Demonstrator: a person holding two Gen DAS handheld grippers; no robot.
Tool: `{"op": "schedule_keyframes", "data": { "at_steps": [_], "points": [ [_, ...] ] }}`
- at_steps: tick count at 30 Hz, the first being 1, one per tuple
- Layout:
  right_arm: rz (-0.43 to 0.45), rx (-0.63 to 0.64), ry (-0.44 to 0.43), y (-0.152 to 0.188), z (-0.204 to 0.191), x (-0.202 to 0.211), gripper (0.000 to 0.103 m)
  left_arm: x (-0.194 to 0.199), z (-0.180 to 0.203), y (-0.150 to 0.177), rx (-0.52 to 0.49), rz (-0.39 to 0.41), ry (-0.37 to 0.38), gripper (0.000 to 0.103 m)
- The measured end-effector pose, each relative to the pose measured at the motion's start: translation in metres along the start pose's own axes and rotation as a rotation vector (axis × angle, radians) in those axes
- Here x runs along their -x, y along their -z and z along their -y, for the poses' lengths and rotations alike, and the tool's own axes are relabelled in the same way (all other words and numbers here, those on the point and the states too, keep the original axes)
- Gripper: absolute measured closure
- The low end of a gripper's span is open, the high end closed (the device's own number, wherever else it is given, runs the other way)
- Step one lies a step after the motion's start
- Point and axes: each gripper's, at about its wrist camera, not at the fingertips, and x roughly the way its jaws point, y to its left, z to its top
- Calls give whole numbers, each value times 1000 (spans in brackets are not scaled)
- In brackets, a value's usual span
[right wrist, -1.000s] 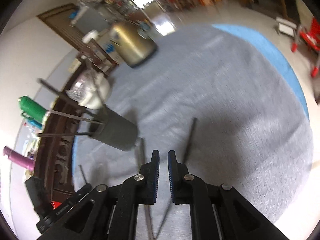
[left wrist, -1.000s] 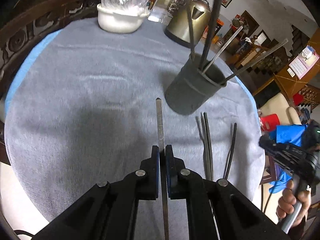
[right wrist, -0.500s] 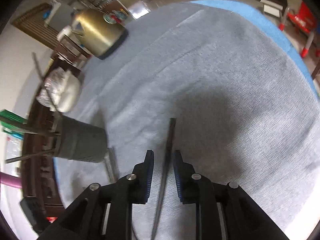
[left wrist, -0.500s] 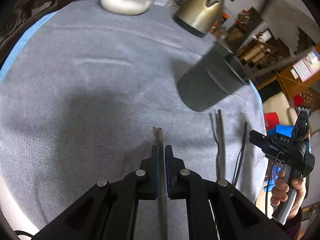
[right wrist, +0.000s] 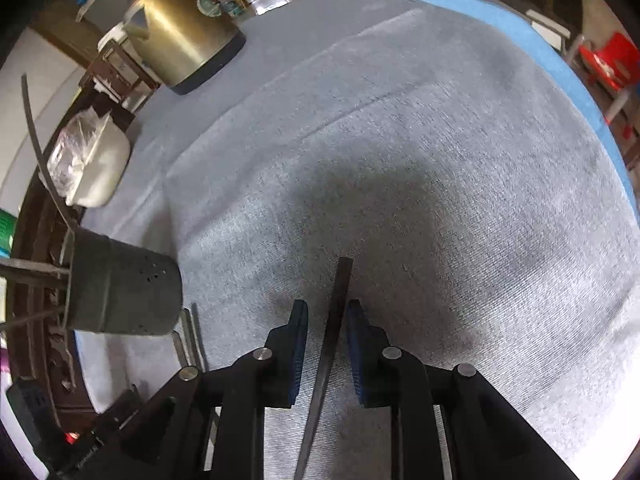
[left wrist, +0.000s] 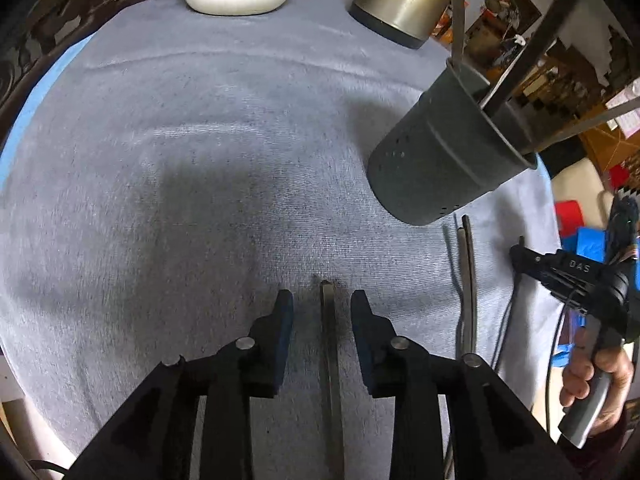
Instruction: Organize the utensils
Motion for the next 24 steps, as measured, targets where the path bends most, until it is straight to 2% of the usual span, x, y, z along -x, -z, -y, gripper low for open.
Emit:
{"op": "schedule_keyframes", "data": {
  "at_steps": [5,7,8,9,11,15,17,19,21,24],
  "points": [
    [10,53,30,2,-4,-4,90,-5,7,-8,-29,10,-12,73],
    [15,65,17,4,-4,-2,91,-6,9,-11,-52,15,-21,73],
    [22,65,4,5,-3,0,91,-7,13,-12,-68,19,-31,78],
    [38,69,-12,6,-4,4,92,-8,14,-12,-82,22,-43,88],
    [77,91,-35,8,-6,15,92,-7,13,-8,-84,20,-44,95],
    [161,145,-77,13,-13,43,93,1,4,-6,-55,47,-19,96],
    [172,160,-78,14,-15,49,93,3,-2,-5,-32,29,-4,96],
    [172,160,-79,14,-13,50,93,4,-12,-3,21,-1,26,91],
    [158,148,-88,16,-11,47,93,14,-21,2,59,9,51,86],
    [146,136,-110,19,-8,45,93,23,-21,15,50,12,28,76]
  ]
}}
